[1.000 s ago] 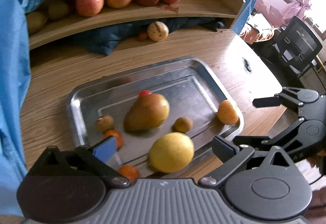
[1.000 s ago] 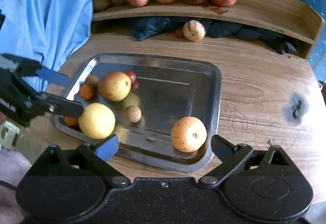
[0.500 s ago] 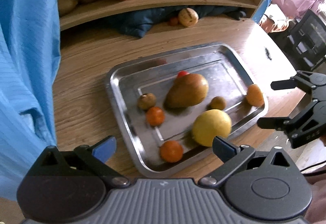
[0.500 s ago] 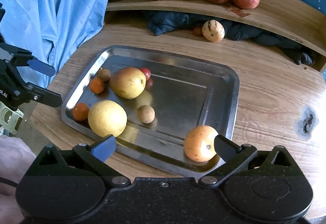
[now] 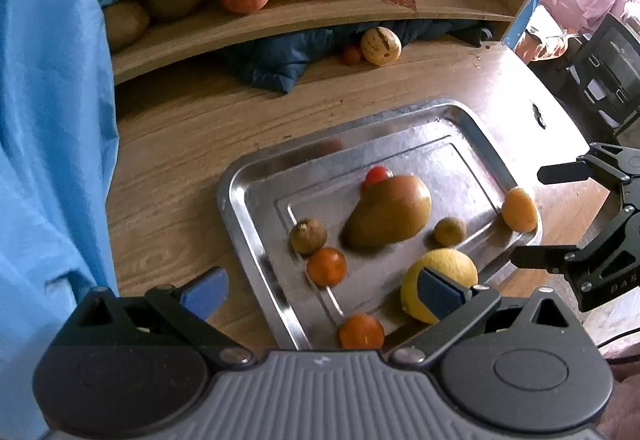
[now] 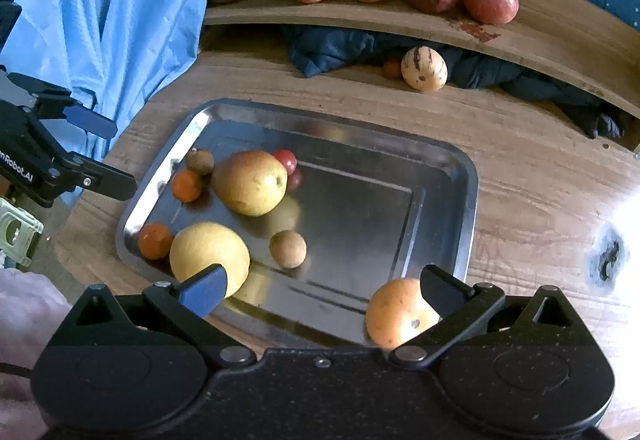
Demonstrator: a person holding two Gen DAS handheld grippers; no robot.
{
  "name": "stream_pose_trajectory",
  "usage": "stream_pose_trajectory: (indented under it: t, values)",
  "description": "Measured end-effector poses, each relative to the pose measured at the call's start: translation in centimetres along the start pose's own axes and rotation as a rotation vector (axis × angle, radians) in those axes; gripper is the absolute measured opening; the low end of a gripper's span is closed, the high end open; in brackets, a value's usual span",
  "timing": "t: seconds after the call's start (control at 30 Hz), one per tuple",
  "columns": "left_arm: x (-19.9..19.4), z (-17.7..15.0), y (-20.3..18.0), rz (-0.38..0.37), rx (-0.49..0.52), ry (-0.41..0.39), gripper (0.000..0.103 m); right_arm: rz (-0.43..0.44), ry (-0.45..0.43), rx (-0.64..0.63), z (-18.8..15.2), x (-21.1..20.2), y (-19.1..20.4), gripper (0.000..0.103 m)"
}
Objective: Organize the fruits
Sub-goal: 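Withdraw both open tools from the tray toward the fruits under the shelf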
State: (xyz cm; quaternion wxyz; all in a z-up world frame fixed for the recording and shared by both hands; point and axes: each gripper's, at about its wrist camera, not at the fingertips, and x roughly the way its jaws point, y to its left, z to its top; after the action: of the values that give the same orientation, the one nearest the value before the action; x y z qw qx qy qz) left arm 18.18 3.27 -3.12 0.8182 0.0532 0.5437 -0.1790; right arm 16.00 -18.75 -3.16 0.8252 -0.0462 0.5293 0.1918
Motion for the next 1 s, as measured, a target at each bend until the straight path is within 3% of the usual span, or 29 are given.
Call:
stream_pose_trajectory:
  t: [0.6,1.0]
  values:
    - [2.2,5.2,0.7,0.008,0.03,-0.057,0.103,-0.053,0.004,-0.002,4.1,1.4,-0.5,0.102]
    - [4.8,7.6,2.2,-0.026,-0.019,-0.054,0.103,-0.122,-0.001,0.049,6.7,2.8,-0.9,0.102]
